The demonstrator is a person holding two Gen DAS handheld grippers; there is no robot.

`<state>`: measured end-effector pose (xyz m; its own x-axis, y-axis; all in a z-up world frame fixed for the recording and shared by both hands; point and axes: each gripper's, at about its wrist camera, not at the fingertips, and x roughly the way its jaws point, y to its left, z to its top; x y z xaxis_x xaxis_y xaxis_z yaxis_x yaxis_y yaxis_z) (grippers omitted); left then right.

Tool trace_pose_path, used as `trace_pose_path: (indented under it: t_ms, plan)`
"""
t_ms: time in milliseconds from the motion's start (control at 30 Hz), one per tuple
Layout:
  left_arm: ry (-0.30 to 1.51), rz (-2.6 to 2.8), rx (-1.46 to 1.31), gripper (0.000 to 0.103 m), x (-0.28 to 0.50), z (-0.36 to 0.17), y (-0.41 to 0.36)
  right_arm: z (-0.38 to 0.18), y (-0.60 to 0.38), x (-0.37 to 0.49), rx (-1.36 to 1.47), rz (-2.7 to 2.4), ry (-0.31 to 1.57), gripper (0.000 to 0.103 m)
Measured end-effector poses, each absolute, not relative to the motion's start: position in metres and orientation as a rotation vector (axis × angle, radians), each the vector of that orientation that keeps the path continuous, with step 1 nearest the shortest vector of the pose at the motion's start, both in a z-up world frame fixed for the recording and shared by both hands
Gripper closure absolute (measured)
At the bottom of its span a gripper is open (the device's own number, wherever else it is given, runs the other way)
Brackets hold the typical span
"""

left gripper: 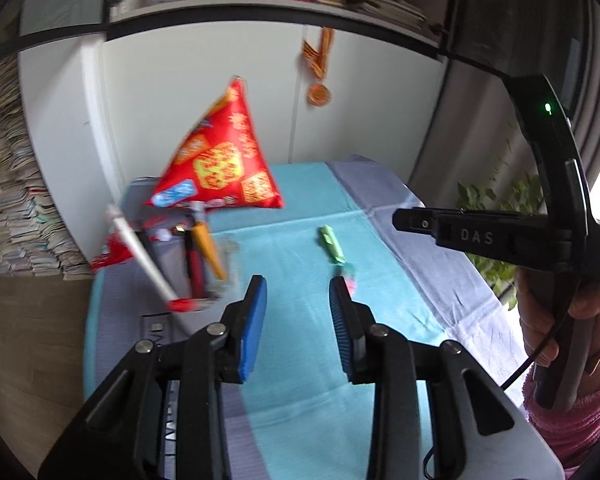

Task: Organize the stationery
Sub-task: 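Move the open left tool back over the pink eraser and green highlighter, then grasp the pink-green eraser with the left tool while the right tool grasps the green highlighter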

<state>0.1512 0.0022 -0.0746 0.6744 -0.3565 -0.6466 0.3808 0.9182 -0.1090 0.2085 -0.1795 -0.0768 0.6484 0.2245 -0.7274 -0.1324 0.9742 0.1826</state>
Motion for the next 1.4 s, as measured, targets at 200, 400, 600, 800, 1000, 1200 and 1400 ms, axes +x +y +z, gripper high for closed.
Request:
trace_pose_path:
  t_ms: [200,400,600,800,1000,1200,1400]
  plan:
    - [0.793,-0.495,0.109,0.073,0.172,-0.102,-0.051,-0.091,-0.226,0.203,0.182,0.122,0.865,0.087]
    - [0.890,-0.529,0.181,0.073,0.208,-0.143,-0.092,-0.102,-0.265,0.195,0.231,0.063,0.875,0.087]
    - [0.961,-0.550,0.199,0.073,0.237,-0.170,-0.108,-0.116,-0.288,0.197,0.263,0.029,0.897,0.087]
    - [0.965,-0.539,0.205,0.077,0.245,-0.184,-0.106,-0.122,-0.293,0.204,0.277,0.032,0.906,0.087]
    - [0.959,-0.537,0.211,0.074,0.240,-0.186,-0.099,-0.124,-0.284,0.209,0.262,0.063,0.914,0.087]
    - [0.956,-0.524,0.220,0.076,0.244,-0.195,-0.099,-0.126,-0.272,0.212,0.246,0.085,0.922,0.087]
    - [0.948,-0.561,0.176,0.086,0.245,-0.192,-0.100,-0.126,-0.268,0.212,0.233,0.083,0.930,0.087]
